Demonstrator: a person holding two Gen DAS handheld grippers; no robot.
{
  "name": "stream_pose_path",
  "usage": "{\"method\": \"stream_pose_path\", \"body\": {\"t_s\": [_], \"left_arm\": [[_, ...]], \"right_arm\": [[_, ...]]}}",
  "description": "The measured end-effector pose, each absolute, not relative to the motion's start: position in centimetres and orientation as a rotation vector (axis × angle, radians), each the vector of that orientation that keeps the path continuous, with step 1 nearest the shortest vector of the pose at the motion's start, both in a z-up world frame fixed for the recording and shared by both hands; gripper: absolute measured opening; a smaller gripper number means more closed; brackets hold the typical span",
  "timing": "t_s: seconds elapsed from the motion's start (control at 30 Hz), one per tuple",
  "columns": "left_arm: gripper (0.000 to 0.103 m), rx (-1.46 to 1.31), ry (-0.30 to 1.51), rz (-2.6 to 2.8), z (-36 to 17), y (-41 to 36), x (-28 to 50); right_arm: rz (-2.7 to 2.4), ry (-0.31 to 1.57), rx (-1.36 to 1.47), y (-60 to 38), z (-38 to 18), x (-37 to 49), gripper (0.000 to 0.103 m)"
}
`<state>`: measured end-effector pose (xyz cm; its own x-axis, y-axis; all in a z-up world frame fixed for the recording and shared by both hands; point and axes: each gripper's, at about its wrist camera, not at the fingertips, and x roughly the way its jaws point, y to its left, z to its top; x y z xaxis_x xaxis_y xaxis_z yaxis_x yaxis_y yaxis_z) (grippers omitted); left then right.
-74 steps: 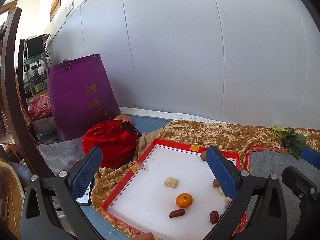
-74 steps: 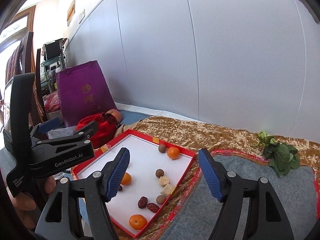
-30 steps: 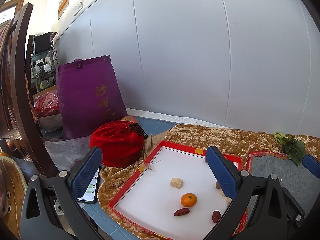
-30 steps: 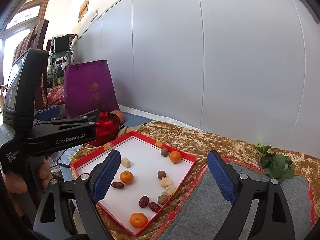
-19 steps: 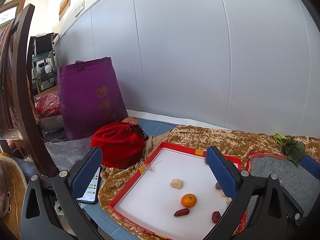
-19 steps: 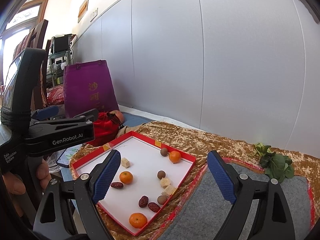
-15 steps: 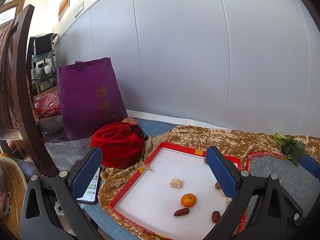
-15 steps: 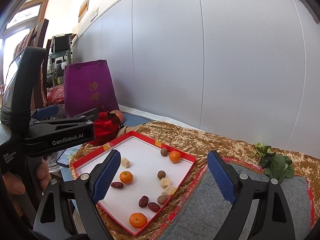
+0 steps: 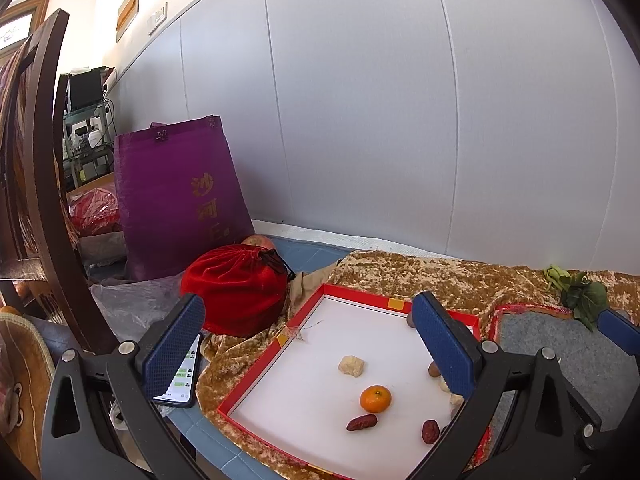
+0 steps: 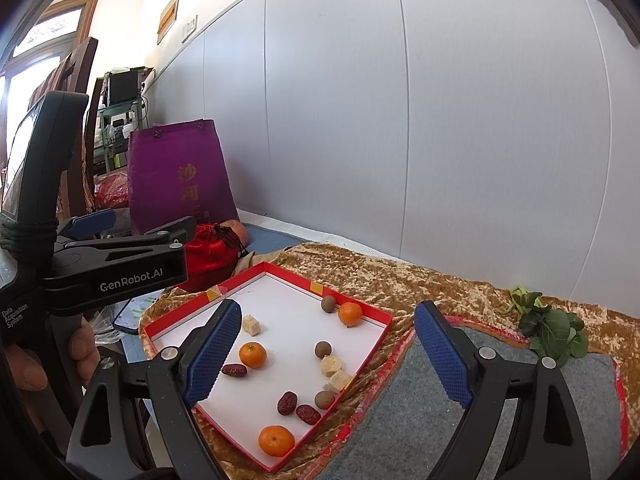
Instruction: Organize fruits
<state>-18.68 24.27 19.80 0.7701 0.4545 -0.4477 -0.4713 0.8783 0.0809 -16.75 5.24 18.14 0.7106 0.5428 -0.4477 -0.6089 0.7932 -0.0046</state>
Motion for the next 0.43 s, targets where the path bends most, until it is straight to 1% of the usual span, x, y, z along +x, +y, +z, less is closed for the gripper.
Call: {"method": "stream_pose_path", "body": {"t_s": [0.43], "left_arm": [[0.103,-0.051,0.483,0.479,19.45,24.27,-18.6]], "right_arm": [[0.642,0.451,-0.165,5.27,18.0,-16.65,0.089]]}}
